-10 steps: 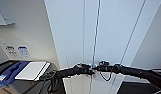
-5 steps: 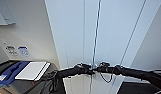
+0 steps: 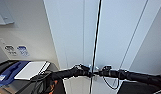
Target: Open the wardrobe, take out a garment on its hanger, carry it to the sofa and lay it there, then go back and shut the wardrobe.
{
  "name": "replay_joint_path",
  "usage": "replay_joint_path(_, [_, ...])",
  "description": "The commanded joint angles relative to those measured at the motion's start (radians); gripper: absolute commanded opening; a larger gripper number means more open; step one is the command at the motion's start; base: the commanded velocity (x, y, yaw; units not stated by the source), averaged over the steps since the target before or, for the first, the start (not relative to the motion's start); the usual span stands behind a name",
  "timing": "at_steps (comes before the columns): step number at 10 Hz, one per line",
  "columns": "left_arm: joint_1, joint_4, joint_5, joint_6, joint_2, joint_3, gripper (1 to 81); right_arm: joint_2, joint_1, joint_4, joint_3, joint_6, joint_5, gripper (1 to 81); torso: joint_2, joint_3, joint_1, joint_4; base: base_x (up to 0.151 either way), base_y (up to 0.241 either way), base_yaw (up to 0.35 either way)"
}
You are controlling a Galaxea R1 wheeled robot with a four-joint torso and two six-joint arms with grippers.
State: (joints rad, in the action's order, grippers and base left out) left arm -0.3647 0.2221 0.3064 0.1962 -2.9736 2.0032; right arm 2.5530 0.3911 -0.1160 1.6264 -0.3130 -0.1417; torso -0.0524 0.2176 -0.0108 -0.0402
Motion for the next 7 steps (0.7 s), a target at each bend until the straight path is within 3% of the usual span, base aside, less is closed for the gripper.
replay_joint_path(1, [0.089,-0.050,-0.124,-0.004,0.077,-0.401,81.1,0.019,-0.041,0.000,-0.255,-0.014,-0.006,81.1,0.000,0.000,0.000,0.000,0.000,0.000,0.000])
replay_joint_path(7, [-0.082,-0.008,-0.130,-0.006,0.425,-0.802,81.1,-0.214,0.088,-0.108,-0.505,-0.014,0.089,81.1,0.000,0.000,-0.001,0.000,0.000,0.000,0.000])
